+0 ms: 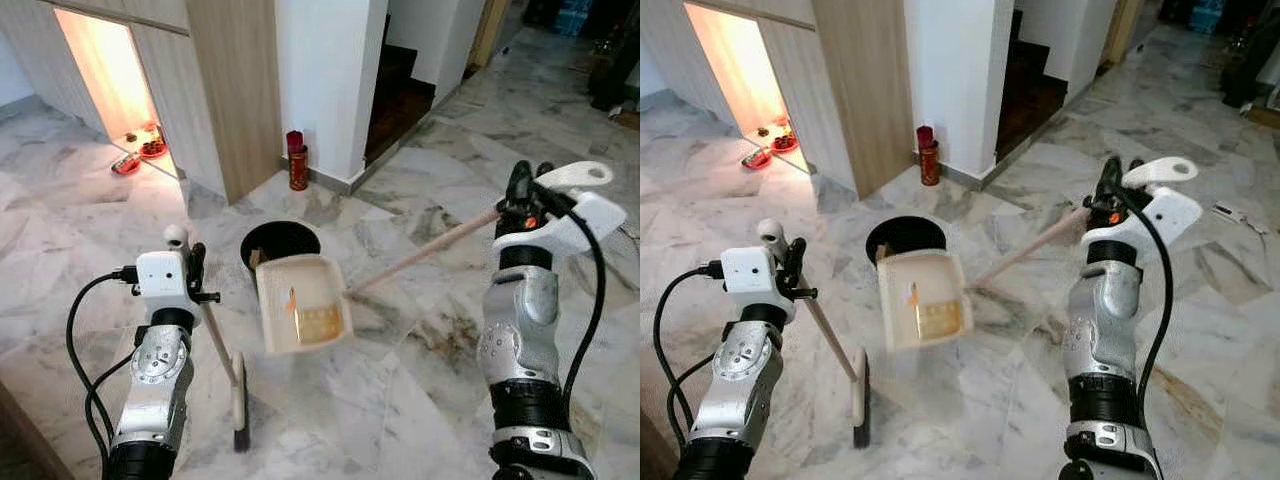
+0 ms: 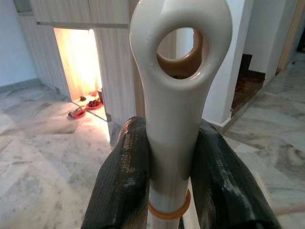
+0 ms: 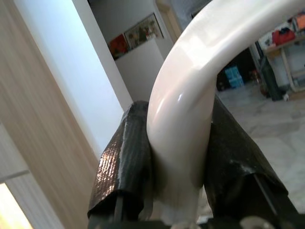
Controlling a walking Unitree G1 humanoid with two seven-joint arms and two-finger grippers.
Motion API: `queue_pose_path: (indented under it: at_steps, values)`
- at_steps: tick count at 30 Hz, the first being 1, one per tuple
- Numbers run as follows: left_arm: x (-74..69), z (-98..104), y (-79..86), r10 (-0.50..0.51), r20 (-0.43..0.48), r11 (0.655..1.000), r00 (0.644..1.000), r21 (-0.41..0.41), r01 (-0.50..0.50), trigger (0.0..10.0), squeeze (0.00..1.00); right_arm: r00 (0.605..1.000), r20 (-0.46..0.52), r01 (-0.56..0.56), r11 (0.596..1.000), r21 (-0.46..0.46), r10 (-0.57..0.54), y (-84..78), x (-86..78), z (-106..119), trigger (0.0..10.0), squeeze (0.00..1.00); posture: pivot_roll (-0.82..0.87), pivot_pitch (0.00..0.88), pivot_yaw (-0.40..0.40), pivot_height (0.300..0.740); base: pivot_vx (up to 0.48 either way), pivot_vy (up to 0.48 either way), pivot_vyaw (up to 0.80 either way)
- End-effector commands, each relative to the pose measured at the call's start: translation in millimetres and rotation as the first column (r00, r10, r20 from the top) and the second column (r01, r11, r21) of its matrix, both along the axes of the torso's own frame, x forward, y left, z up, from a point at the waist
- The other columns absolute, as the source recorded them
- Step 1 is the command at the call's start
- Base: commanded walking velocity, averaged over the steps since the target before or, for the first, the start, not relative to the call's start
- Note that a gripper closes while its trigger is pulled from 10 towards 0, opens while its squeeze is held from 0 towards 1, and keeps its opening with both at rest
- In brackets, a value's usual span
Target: Sweep floor
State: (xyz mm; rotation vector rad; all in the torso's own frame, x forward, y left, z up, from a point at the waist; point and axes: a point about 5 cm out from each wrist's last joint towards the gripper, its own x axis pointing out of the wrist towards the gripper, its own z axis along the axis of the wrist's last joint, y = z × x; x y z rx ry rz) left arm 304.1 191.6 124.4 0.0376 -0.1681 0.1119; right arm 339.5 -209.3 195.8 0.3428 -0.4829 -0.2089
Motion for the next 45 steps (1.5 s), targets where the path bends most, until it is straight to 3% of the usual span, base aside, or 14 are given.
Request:
queue_pose_path:
  at_steps: [1,13,26,45]
  values:
    - [1.8,11,-1.9,-0.010,0.052,1.000,0.999,0.028,0.008,10.0,0.00,0.996,0.090,0.000,1.000,-0.009,0.001,2.3,0.4,20,10.0,0.00,-0.01,0.000,0.003,0.740,0.000,0.000,0.00]
    - [1.6,7,-1.5,-0.012,0.027,1.000,1.000,0.029,0.011,10.0,0.00,0.997,0.068,-0.030,1.000,-0.004,0.030,11.3,4.1,16,10.0,0.00,0.00,0.000,0.004,0.740,0.088,0.000,0.00]
    - [1.5,8,-1.7,-0.012,0.029,0.999,1.000,0.030,0.011,10.0,0.00,0.999,0.035,-0.039,0.999,-0.020,0.039,12.7,6.6,12,10.0,0.00,0.00,0.000,0.001,0.740,0.341,0.000,0.00]
    - [1.8,8,-1.4,-0.009,0.032,1.000,0.999,0.029,0.008,10.0,0.00,0.995,0.074,-0.068,0.997,-0.029,0.070,18.3,6.8,21,10.0,0.00,0.00,0.000,-0.001,0.740,0.377,0.000,0.14]
